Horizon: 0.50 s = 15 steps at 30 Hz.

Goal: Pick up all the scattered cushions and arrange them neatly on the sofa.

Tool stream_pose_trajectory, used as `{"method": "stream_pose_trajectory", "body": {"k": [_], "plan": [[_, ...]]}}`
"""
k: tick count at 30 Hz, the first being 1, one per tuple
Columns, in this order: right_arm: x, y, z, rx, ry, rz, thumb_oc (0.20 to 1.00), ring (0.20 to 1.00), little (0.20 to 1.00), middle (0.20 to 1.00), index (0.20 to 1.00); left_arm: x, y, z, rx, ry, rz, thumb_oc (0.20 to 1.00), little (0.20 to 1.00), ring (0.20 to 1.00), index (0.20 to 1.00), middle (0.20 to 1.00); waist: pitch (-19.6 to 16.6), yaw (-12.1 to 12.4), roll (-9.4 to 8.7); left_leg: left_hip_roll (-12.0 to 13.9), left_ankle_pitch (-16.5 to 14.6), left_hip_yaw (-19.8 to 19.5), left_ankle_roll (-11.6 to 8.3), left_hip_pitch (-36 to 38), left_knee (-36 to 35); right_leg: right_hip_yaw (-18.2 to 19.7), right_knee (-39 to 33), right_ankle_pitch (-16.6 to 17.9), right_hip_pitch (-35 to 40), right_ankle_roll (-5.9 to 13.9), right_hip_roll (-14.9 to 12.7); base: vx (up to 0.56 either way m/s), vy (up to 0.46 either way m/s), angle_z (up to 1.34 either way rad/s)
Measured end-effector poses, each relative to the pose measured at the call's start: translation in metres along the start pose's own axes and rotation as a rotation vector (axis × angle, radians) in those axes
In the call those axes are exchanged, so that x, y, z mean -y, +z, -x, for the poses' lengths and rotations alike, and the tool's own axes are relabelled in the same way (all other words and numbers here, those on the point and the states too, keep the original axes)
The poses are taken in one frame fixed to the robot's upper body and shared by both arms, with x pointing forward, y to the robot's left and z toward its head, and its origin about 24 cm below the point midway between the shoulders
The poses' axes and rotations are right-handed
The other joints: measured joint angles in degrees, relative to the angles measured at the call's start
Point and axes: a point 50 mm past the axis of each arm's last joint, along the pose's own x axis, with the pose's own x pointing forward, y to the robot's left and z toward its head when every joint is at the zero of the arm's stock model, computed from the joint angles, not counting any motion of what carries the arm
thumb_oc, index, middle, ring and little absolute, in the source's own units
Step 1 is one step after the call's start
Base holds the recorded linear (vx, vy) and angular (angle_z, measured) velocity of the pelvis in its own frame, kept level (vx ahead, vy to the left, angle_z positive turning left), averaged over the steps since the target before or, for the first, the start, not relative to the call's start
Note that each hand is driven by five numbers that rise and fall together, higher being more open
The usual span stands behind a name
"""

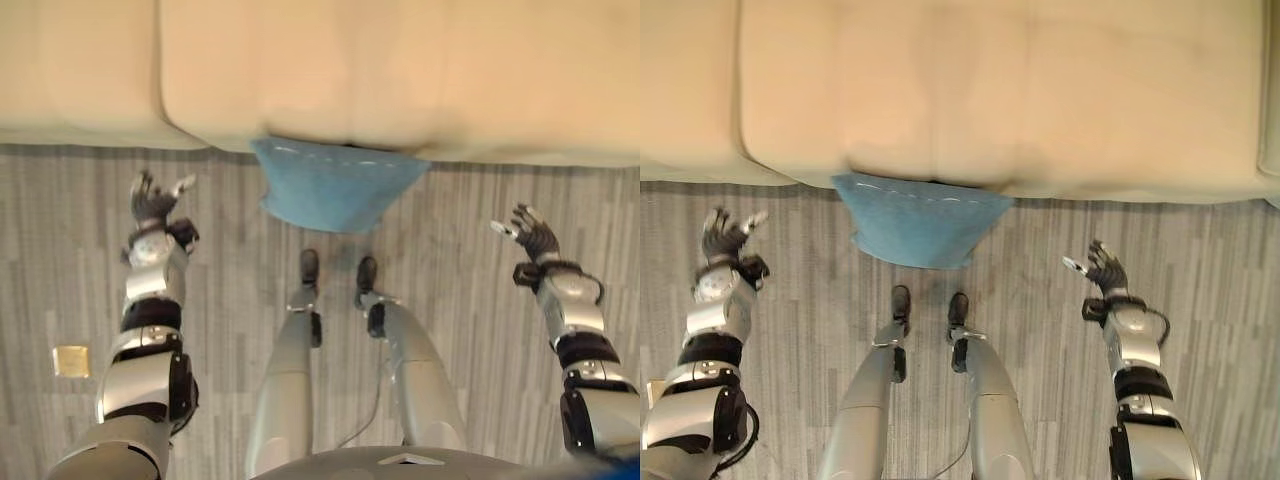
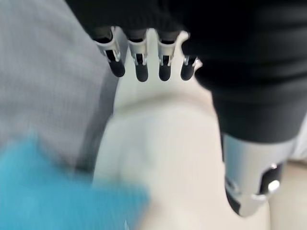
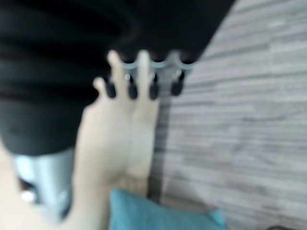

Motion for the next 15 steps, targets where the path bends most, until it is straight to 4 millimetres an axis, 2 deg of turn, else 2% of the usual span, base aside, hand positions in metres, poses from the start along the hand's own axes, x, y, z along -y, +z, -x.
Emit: {"method": "stream_pose_trajectory", "body": {"k": [2, 3, 7, 9, 11, 14, 15], "plan": [[-0.01, 0.025, -0.007, 0.048, 0.019, 0.009, 1.0, 1.0, 1.0, 1.0, 1.0, 0.021, 0.01, -0.004, 0.02, -0.069, 0.063, 1.0, 1.0, 1.0, 1.0, 1.0, -0.32, 0.12, 0.12, -0.02, -0.89, 0.74, 0.22, -4.66, 3.3, 0.79, 3.23, -0.54, -4.94, -0.54, -0.35, -0.04, 0.074, -0.07], [-0.02, 0.055, -0.017, 0.093, 0.037, 0.013, 1.0, 1.0, 1.0, 1.0, 1.0, 0.037, 0.024, -0.008, 0.053, -0.111, 0.095, 1.0, 1.0, 1.0, 1.0, 1.0, -0.66, 0.14, 0.6, -0.03, -1.45, 1.08, 0.44, -9.38, 6.43, 0.99, 6.19, -0.8, -9.44, -0.62, -0.78, -0.03, 0.054, -0.03], [-0.042, 0.103, -0.036, 0.098, 0.083, 0.06, 1.0, 1.0, 1.0, 1.0, 1.0, 0.063, 0.048, -0.018, 0.071, -0.178, 0.085, 1.0, 1.0, 1.0, 1.0, 1.0, -0.97, 0.18, 1.04, -0.26, -2.03, 1.36, 0.41, -18.48, 11.46, 1.29, 11.44, -1.29, -18.94, -0.98, -1.71, -0.03, 0.075, 0.02], [-0.066, 0.124, -0.042, 0.098, 0.151, 0.136, 1.0, 1.0, 1.0, 1.0, 1.0, 0.081, 0.055, -0.02, 0.07, -0.222, 0.046, 1.0, 1.0, 1.0, 1.0, 1.0, -1.76, 0.17, 1.08, -0.44, -2.58, 1.95, 0.46, -25.2, 14.89, 2.0, 14.99, -2.23, -25.92, -1.25, -2.27, 0.03, 0.068, 0.05], [-0.074, 0.132, -0.041, 0.127, 0.18, 0.074, 1.0, 1.0, 1.0, 1.0, 1.0, 0.088, 0.057, -0.02, 0.068, -0.233, 0.065, 1.0, 1.0, 1.0, 1.0, 1.0, -1.74, 0.2, 1.05, -0.75, -2.81, 2.67, 0.6, -28.22, 16.12, 2.62, 17.08, -2.77, -29.5, -1.55, -2.87, 0.05, 0.039, 0.06], [-0.069, 0.111, -0.045, 0.082, 0.181, -0.017, 1.0, 1.0, 1.0, 1.0, 1.0, 0.087, 0.054, -0.023, 0.027, -0.202, 0.071, 1.0, 1.0, 1.0, 1.0, 1.0, -1.74, 0.22, 1.07, -1.11, -3.68, 3.05, 0.96, -31.69, 18.66, 3.02, 19.94, -3.87, -33.08, -1.53, -3.6, 0.05, 0.012, 0.07], [-0.057, 0.099, -0.047, 0.057, 0.159, -0.04, 1.0, 1.0, 1.0, 1.0, 1.0, 0.095, 0.055, -0.024, 0.019, -0.209, 0.005, 1.0, 1.0, 1.0, 1.0, 1.0, -1.78, 0.58, 1.13, -1.33, -4.11, 3.1, 0.97, -33.55, 19.87, 3.2, 21.47, -4.47, -34.93, -1.52, -3.96, 0.04, -0.005, 0.07]]}}
